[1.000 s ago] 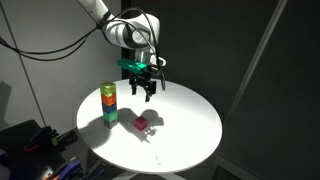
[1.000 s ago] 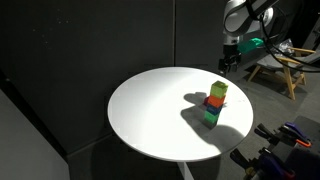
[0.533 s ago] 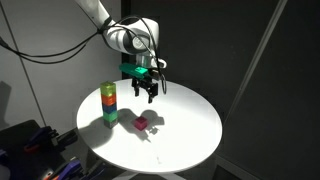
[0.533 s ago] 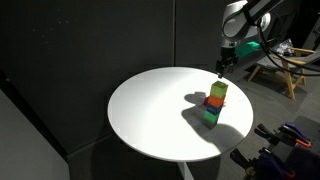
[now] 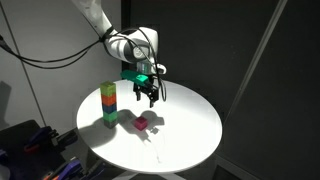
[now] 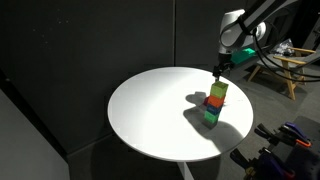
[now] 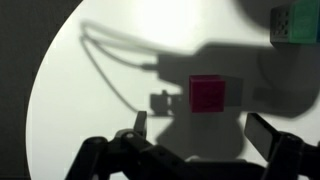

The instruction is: Put the maroon toy block on top of the stacked toy blocks

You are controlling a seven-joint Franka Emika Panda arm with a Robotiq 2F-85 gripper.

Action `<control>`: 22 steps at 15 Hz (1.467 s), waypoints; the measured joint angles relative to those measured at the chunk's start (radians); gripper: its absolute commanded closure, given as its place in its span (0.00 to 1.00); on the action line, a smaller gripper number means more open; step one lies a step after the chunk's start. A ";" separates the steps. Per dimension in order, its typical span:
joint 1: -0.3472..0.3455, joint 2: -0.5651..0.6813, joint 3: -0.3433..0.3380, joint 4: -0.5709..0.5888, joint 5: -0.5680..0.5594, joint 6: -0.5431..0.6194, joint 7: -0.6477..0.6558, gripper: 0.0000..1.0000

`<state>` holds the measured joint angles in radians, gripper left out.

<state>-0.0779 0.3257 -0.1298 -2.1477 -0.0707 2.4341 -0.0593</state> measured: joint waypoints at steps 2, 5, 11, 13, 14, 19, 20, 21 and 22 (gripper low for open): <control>0.000 0.018 0.000 0.002 0.000 0.008 0.000 0.00; -0.001 0.037 0.000 0.004 0.000 0.009 0.000 0.00; -0.011 0.071 0.000 0.007 0.000 0.016 -0.001 0.00; -0.017 0.084 0.000 0.010 0.001 0.022 -0.001 0.00; -0.020 0.092 0.001 0.012 0.001 0.027 -0.002 0.00; -0.030 0.132 0.009 0.025 0.010 0.068 -0.002 0.00; -0.030 0.139 0.011 0.029 0.013 0.072 -0.002 0.00; -0.030 0.148 0.014 0.034 0.017 0.074 -0.002 0.00; -0.030 0.156 0.018 0.040 0.022 0.076 -0.002 0.00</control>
<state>-0.1083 0.4814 -0.1120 -2.1077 -0.0484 2.5100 -0.0612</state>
